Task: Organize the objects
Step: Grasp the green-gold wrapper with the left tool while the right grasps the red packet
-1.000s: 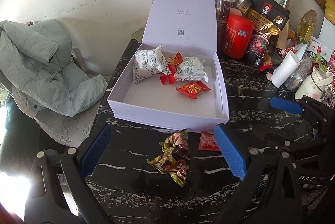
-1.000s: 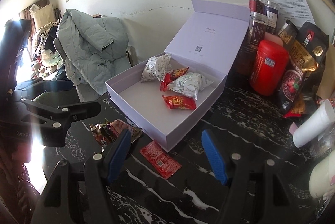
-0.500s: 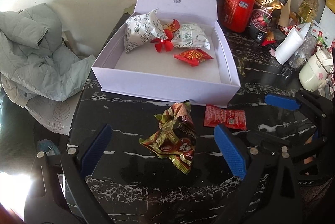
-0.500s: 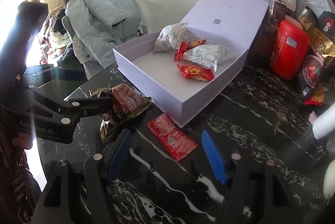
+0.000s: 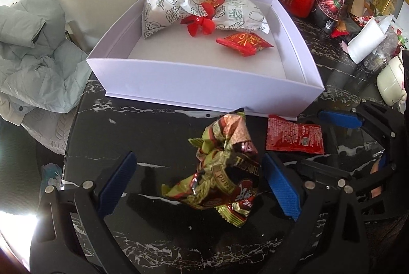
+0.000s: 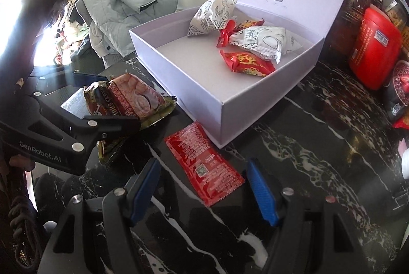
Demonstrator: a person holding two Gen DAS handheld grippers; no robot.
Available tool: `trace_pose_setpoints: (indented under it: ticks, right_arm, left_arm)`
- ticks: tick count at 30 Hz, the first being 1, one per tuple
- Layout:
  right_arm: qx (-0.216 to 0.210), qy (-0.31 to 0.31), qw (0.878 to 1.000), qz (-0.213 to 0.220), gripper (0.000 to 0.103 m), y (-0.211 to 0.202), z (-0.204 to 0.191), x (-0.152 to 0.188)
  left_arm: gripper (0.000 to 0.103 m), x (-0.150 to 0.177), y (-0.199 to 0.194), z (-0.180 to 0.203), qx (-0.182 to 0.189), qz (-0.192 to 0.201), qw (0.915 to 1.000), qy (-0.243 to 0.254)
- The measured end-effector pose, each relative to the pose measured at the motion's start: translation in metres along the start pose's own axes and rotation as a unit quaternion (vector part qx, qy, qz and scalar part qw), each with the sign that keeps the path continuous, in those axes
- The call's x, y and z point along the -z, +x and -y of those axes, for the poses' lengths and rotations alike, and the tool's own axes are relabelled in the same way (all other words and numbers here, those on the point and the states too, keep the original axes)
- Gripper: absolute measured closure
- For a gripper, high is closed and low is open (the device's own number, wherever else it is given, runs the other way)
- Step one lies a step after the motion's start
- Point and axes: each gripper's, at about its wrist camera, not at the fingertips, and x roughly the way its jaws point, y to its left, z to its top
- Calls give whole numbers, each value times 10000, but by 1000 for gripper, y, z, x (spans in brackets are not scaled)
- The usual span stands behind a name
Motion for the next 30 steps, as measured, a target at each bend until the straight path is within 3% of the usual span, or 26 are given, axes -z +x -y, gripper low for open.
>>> trace_pose_setpoints:
  ticks: [7,9,14,16,21,24,30]
  right_arm:
    - [247,-196,9995,-1,36,7,-3,-1]
    - [274,-270,9993,34,49,6,-5,0]
    - [111,-256,9996,99,65,3,-7,2]
    - [96,-208,9997,59,69,1,-8,2]
    - [174,-59,9998,-6,74,-4,-12,7]
    - [171,30,9998,-28,76,-9,-13,12]
    - [168,280,9995,-30,79,-21,-17,28]
  left_arm:
    - [5,0,17,-4,17,-197,9998,-5]
    - [5,0,19,-3,-31,-184,9998,41]
    - [6,-1,19,-4,99,-122,9999,-2]
    - [12,1,16,-6,148,-55,9999,-32]
    - [41,4,10,-8,41,10,10000,-70]
    - [52,9,5,-11,57,38,9999,-156]
    - [59,21,-4,-13,298,37,9993,-230]
